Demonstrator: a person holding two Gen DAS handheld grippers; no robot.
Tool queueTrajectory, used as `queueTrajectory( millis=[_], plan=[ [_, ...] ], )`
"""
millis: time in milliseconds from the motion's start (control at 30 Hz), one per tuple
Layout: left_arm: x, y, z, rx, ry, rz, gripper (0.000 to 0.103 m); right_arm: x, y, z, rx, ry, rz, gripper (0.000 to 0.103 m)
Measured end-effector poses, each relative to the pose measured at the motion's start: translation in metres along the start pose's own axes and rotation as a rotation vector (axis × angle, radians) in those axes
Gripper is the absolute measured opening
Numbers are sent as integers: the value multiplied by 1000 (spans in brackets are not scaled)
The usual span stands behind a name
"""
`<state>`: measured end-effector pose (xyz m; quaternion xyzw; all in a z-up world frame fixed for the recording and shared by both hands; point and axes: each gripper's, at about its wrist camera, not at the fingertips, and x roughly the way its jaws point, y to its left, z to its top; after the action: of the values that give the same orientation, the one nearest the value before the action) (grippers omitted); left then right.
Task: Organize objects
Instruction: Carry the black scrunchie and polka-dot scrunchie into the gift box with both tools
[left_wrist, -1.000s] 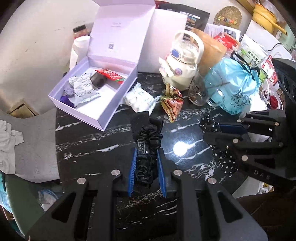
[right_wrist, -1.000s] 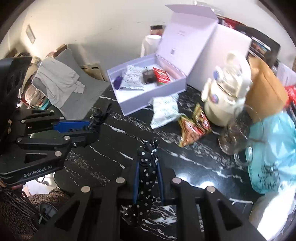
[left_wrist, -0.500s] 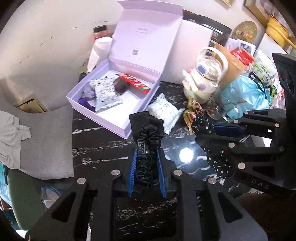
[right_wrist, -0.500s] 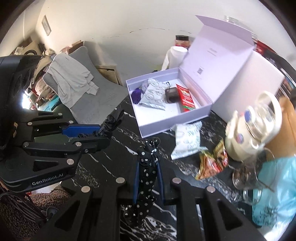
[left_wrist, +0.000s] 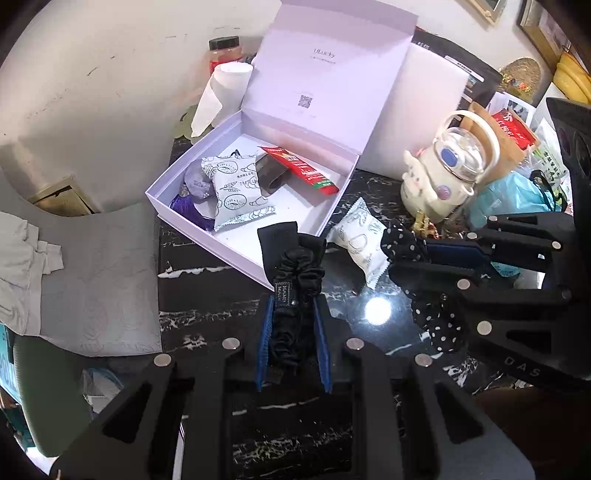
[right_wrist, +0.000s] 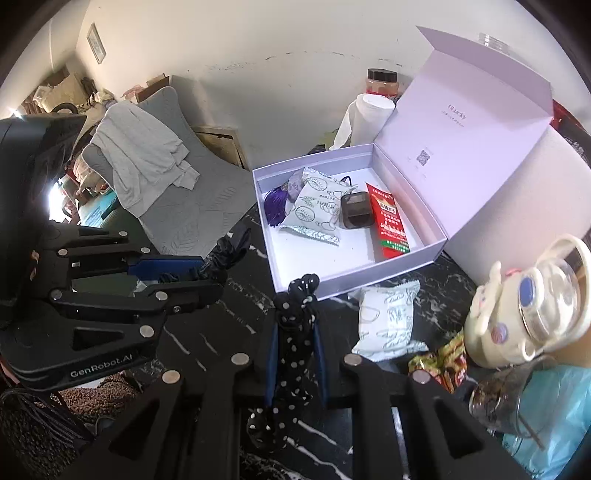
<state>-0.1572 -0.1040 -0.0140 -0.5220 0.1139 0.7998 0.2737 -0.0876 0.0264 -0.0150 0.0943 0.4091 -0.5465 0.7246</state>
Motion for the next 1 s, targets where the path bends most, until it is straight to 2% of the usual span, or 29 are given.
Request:
queueTrajectory(
  millis=[500, 1000],
  plan=[
    [57, 14, 41, 31, 60, -31, 20, 45, -28, 30, 41, 40, 3, 16],
    [107, 30, 84, 66, 68, -54, 20, 84, -57, 68, 31, 38, 13, 16]
  ],
)
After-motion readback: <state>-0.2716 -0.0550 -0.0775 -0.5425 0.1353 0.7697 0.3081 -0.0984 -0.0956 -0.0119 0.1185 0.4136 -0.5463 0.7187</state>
